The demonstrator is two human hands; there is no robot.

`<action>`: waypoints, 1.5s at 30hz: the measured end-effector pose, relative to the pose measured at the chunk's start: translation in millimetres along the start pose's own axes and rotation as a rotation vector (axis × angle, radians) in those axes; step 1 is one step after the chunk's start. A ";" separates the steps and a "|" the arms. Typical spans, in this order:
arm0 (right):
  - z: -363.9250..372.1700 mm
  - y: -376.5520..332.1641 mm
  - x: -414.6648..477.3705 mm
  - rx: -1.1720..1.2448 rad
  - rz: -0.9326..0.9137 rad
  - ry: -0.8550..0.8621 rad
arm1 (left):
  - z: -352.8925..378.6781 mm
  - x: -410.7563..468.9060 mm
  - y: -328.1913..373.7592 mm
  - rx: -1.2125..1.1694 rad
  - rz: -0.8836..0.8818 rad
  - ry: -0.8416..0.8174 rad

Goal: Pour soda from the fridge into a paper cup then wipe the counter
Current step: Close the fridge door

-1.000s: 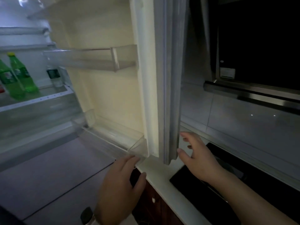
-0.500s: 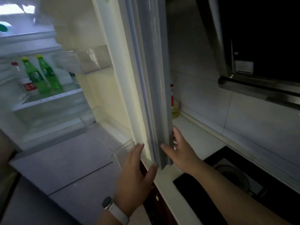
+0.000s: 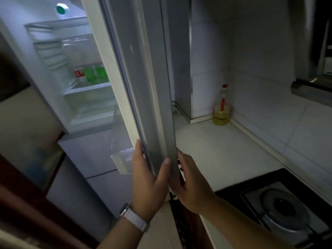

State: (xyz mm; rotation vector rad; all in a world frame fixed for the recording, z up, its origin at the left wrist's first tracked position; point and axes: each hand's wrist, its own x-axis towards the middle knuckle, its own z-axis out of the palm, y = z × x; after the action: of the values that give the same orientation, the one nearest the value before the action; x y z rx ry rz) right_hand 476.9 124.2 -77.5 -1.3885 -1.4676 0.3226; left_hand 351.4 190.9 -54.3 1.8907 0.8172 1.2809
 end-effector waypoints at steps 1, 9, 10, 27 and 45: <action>5.4 -0.6 2.8 -0.029 -0.053 -0.014 | -7.3 -0.1 -4.6 0.001 -0.014 0.034; 63.8 -6.1 65.7 -0.258 -0.284 -0.031 | -84.5 9.9 -28.1 0.077 -0.030 0.168; 74.5 -7.5 77.7 -0.301 -0.311 -0.033 | -94.9 12.1 -30.5 0.091 -0.036 0.173; 240.3 -28.0 209.7 -0.653 -0.530 -0.084 | -261.2 80.7 -142.2 -0.078 -0.104 0.233; 326.2 -0.1 364.9 -1.026 -0.674 -0.057 | -320.7 215.8 -229.9 0.141 -0.179 0.420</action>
State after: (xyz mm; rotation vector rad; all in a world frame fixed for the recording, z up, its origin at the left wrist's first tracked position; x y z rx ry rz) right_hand 295.9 577.4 -38.9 -1.4945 -2.1618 -0.9473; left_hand 89.8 556.7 -50.6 1.6266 1.2913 1.5638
